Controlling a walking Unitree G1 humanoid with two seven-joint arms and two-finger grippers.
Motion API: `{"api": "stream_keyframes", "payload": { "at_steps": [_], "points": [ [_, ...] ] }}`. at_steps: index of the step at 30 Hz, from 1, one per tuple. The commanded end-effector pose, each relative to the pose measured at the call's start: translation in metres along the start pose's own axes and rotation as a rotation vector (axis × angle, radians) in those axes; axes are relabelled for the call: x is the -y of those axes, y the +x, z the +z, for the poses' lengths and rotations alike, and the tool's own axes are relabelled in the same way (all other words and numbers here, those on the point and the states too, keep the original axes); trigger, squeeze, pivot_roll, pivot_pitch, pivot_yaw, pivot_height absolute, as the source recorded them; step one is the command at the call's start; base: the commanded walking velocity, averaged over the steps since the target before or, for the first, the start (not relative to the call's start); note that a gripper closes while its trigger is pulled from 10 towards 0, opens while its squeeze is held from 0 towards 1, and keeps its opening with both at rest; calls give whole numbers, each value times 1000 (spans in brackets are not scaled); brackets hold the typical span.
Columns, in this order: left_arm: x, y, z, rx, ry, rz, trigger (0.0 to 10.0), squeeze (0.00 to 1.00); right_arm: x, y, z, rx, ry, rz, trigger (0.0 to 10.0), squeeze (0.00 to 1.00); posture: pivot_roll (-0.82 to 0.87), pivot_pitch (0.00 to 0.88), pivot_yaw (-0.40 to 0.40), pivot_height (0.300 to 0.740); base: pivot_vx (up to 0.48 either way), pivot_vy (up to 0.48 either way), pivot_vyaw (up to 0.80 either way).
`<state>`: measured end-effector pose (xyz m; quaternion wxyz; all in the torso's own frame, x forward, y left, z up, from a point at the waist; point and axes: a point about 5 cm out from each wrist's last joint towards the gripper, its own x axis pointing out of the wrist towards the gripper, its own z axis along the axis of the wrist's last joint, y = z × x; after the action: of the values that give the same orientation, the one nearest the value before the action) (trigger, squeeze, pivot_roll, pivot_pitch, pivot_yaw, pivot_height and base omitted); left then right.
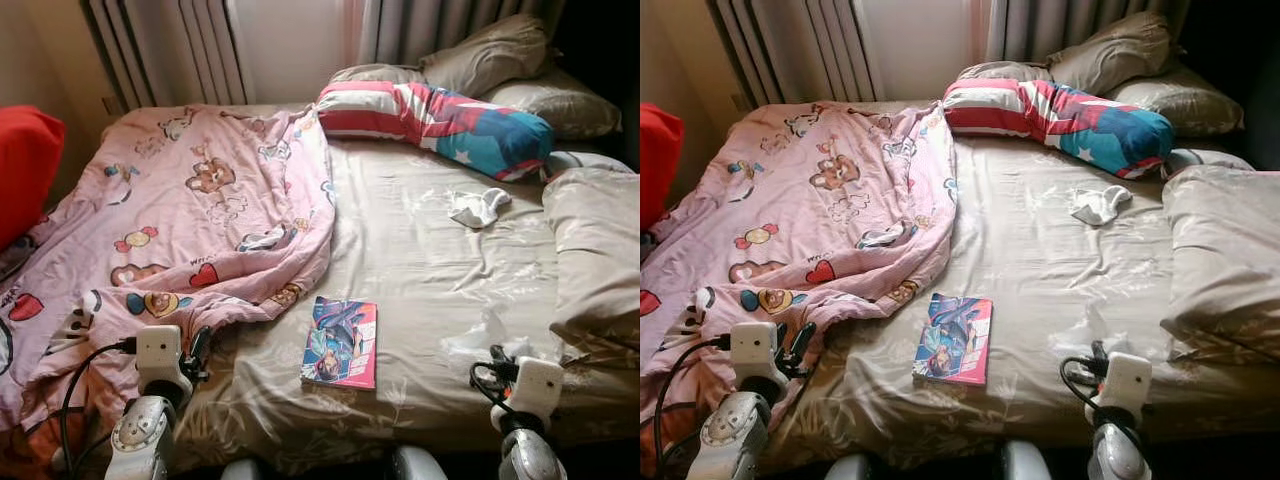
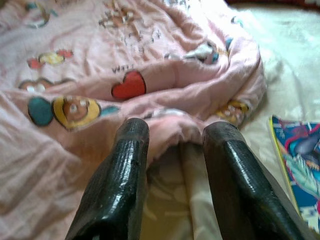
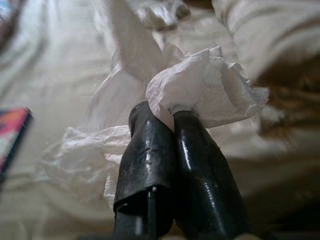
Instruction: Clean up the room
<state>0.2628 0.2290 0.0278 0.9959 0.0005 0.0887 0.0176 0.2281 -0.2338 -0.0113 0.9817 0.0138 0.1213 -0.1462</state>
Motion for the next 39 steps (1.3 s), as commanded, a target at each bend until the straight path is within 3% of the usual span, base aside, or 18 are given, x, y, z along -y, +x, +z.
{"api": "stream_keyframes", "payload": {
  "at_steps": [1, 8, 15, 18, 20, 23, 29, 33, 39],
  "points": [
    [-3, 0, -6, -38, 18, -8, 10000, 0, 3, -2, -9, -49, 8, -25, 10000, 0, -67, 0, 33, 637, 0, 0, 0],
    [-6, 0, -29, -174, 11, 6, 10000, 0, 2, -14, -39, -241, -36, -20, 10000, 0, -55, 0, 28, 672, 0, 0, 0],
    [-4, -5, -43, -244, 27, -10, 10000, 0, 1, -16, -45, -279, -38, -13, 10000, 0, -44, 0, 23, 697, 0, 0, 0],
    [-4, -18, -64, -357, 13, 9, 10000, 0, -1, -21, -54, -343, -60, 2, 10000, 0, -34, 0, 12, 717, 0, 0, 0],
    [-4, -20, -68, -379, 4, 15, 10000, 0, -1, -22, -56, -356, -66, 5, 10000, 0, -34, 0, 12, 722, 0, 0, 0],
    [-3, -37, -91, -527, 17, 25, 10000, 0, -3, -24, -61, -415, -60, 14, 10000, 0, -35, 0, 9, 732, 0, 0, 0],
    [-2, -45, -100, -605, 9, 37, 10000, 0, -6, -34, -75, -520, -62, 49, 10000, 0, -31, 0, 4, 732, 0, 0, 0],
    [0, -48, -106, -667, 27, 26, 10000, 0, -4, -50, -91, -630, -51, 49, 10000, 0, -33, 0, 16, 732, 0, 0, 0],
    [4, -46, -105, -667, 36, 10, 10000, 0, -7, -51, -91, -636, -21, 78, 10000, 0, -32, 0, 8, 732, 0, 0, 0]
  ]
}}
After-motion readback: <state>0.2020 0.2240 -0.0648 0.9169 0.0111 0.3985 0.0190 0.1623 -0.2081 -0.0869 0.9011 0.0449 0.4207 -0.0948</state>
